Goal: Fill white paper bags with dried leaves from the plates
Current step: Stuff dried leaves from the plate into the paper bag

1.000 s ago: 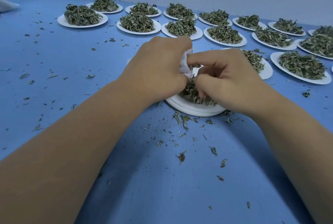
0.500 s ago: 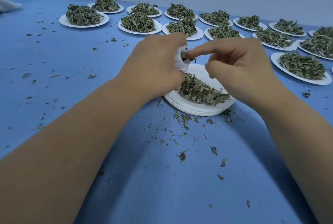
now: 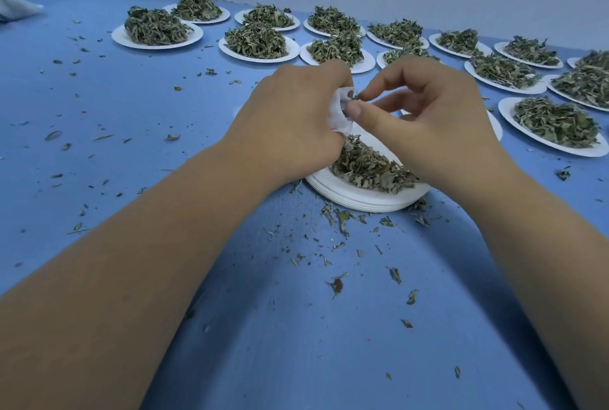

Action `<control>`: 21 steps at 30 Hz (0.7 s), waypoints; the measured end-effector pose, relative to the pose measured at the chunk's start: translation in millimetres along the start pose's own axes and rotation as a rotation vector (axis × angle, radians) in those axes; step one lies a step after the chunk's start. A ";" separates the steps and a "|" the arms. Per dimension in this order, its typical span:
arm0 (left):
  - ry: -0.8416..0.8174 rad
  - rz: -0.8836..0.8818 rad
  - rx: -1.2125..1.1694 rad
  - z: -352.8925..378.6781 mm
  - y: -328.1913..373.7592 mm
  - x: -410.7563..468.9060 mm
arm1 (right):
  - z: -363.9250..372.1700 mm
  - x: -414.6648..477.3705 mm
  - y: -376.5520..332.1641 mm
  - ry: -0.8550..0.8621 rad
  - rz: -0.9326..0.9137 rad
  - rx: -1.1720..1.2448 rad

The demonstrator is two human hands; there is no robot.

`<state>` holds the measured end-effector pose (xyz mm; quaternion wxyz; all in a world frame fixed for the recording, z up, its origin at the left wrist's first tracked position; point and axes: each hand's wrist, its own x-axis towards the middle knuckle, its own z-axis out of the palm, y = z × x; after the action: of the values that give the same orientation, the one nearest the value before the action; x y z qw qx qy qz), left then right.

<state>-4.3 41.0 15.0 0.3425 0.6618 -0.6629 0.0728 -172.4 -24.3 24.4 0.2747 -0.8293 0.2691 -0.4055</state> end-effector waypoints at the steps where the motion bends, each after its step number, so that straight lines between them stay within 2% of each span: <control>1: -0.014 -0.002 0.004 -0.1 0.9 0.0 | 1.8 0.9 1.3 -0.011 0.020 0.028; 8: -0.028 -0.032 -0.025 -2.4 0.4 -0.3 | 3.7 3.8 6.3 0.034 0.043 0.051; 13: -0.032 -0.117 -0.024 -6.7 -18.0 1.5 | -12.2 8.5 11.0 0.148 0.098 0.141; 15: -0.068 -0.174 -0.014 -8.0 -27.0 1.8 | -15.6 8.3 14.1 0.088 0.088 0.100; 19: -0.122 -0.262 0.019 -9.1 -38.2 3.1 | -10.3 0.7 20.5 -0.182 0.069 -0.174; 21: -0.120 -0.284 0.035 -10.2 -40.4 3.4 | -7.7 -2.0 18.7 -0.273 0.045 -0.222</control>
<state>37.2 39.2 10.1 0.2972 0.7579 -0.5807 -0.0045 -184.0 -38.0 14.7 0.2246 -0.8956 0.2909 -0.2507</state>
